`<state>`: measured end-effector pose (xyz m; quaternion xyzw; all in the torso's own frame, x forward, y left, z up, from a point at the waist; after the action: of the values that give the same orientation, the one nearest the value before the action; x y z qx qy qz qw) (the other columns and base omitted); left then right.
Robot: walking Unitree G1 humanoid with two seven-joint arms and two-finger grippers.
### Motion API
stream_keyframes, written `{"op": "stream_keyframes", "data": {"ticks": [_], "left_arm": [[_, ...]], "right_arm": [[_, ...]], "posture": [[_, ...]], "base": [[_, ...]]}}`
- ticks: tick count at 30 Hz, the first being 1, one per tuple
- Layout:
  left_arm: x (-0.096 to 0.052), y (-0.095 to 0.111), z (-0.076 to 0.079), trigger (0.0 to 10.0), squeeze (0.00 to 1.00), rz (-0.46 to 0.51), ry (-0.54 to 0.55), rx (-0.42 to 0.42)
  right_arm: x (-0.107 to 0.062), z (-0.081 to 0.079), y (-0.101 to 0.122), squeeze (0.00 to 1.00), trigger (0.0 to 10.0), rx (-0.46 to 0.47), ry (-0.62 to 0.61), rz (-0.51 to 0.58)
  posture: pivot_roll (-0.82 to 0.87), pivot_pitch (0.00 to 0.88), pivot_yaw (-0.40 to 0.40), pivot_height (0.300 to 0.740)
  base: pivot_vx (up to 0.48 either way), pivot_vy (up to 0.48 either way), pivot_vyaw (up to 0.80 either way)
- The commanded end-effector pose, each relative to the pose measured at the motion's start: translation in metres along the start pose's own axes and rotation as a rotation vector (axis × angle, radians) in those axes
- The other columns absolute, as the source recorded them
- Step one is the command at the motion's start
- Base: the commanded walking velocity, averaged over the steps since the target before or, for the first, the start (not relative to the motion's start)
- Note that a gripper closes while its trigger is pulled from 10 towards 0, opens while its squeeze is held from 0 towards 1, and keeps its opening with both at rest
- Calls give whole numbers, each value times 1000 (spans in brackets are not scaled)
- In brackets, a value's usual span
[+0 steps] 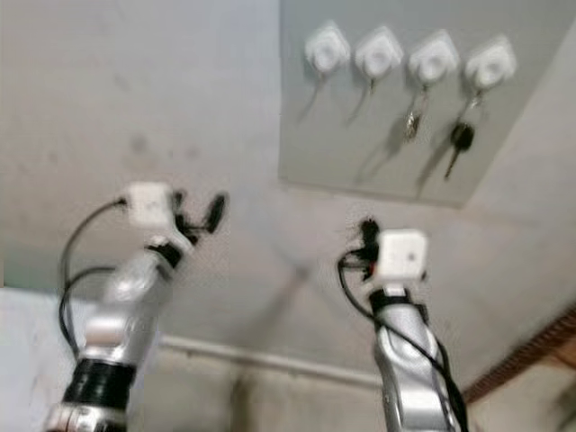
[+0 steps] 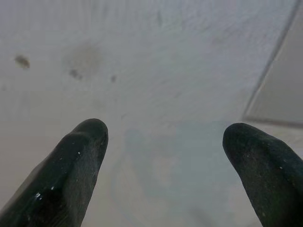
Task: Hang keys on a hook
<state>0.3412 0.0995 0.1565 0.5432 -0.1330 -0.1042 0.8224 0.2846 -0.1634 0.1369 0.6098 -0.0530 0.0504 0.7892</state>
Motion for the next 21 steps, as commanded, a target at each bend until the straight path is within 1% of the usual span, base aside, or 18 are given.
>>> {"op": "stream_keyframes", "data": {"ticks": [1, 5, 7, 10, 13, 14, 18, 20, 21], "left_arm": [[-1, 5, 2, 10000, 0, 16, -31, 56], [0, 10, 9, 10000, 0, 27, -82, 69], [2, 13, 10, 10000, 0, 31, -88, 91], [3, 17, 12, 10000, 0, 43, -110, 99], [7, 25, 11, 10000, 0, 46, -107, 85], [9, 29, 16, 10000, 0, 41, -146, 83], [13, 37, 31, 10000, 0, 46, -235, 132], [13, 37, 32, 10000, 0, 44, -240, 134], [13, 37, 38, 10000, 0, 37, -280, 149]], "right_arm": [[3, -6, 8, 0, 10000, 9, 24, 31], [5, -6, 10, 0, 10000, 4, 33, 41], [6, -6, 11, 0, 10000, 5, 34, 44], [7, -5, 12, 0, 10000, 2, 34, 49], [10, -6, 17, 0, 10000, 0, 44, 68], [11, -6, 19, 0, 10000, 4, 47, 80], [15, -6, 24, 0, 10000, -4, 58, 103], [16, -6, 25, 0, 10000, -4, 60, 105], [18, -7, 28, 0, 10000, -9, 80, 121]], "posture": [[124, 40, 19, 740], [123, 46, 20, 740], [124, 47, 20, 740], [123, 47, 20, 740], [121, 49, 23, 740], [122, 50, 24, 740], [122, 54, 29, 740], [122, 54, 29, 740], [122, 56, 31, 740]], "base": [[0, 0, 0], [0, 0, 0], [0, 0, 0], [0, 0, 0], [0, 0, 0], [0, 0, 0], [0, 0, 0], [0, 0, 0], [0, 0, 0]]}}
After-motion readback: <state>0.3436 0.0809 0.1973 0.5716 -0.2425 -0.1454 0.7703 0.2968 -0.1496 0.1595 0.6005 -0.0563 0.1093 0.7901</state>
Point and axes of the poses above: a point about 5 cm out from each wrist's last joint towards the gripper, its own x axis pointing out of the wrist towards the gripper, its own y axis along the axis of the wrist's last joint, z = x × y, the point moved 1 cm from there along x, pointing out of the wrist towards the gripper, and after that the axes turned 15 degrees about -x, right-handed, at the moved point
